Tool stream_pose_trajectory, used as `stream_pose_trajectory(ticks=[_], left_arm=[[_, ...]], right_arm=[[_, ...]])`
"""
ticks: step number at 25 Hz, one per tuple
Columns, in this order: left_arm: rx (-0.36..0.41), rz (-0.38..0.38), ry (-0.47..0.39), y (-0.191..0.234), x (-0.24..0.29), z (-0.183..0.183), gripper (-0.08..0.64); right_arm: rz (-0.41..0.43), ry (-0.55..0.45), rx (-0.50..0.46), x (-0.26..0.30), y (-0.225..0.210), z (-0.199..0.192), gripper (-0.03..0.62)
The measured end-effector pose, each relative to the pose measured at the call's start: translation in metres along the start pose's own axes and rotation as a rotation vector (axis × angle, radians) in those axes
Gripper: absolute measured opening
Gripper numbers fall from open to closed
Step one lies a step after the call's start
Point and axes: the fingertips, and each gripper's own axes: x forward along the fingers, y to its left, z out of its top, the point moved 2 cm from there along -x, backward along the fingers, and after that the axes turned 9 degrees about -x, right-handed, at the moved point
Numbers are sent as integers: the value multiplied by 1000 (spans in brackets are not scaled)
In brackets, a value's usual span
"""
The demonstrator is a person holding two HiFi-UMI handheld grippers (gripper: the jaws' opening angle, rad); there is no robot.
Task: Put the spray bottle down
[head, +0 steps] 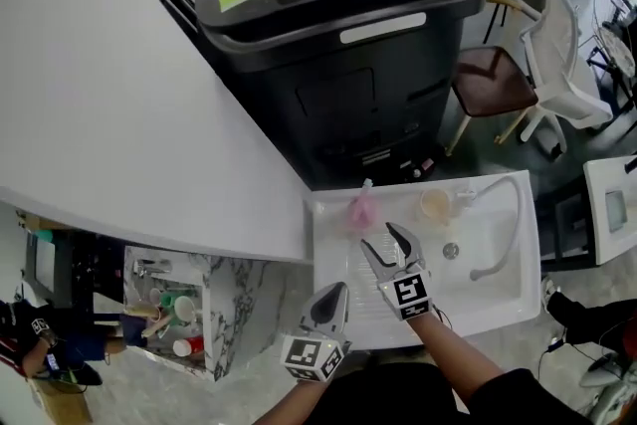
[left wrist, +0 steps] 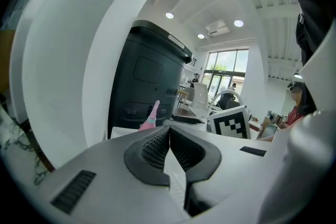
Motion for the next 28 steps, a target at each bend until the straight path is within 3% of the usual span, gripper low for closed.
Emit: stream_pose_trajectory(ticks=[5,8,12,19,28], left_arm=[[5,-7,-44,-24,-50,-4,18],[20,-17,-79,-41,-89,-4,18],[4,-20,-109,-57,-132,-14,18],[25,-59,-176,-92,-185,-24,18],[45,-86,-213,-119,-218,-28,18]], right_arm=[[2,10,51,-72,46,12,222],[-10,8,117,-122,84,26,160],[6,-14,135,-177,129,51,79],[-54,-35,79,-253,164,76,-2],[-76,-26,14,-289,194,76,-3]])
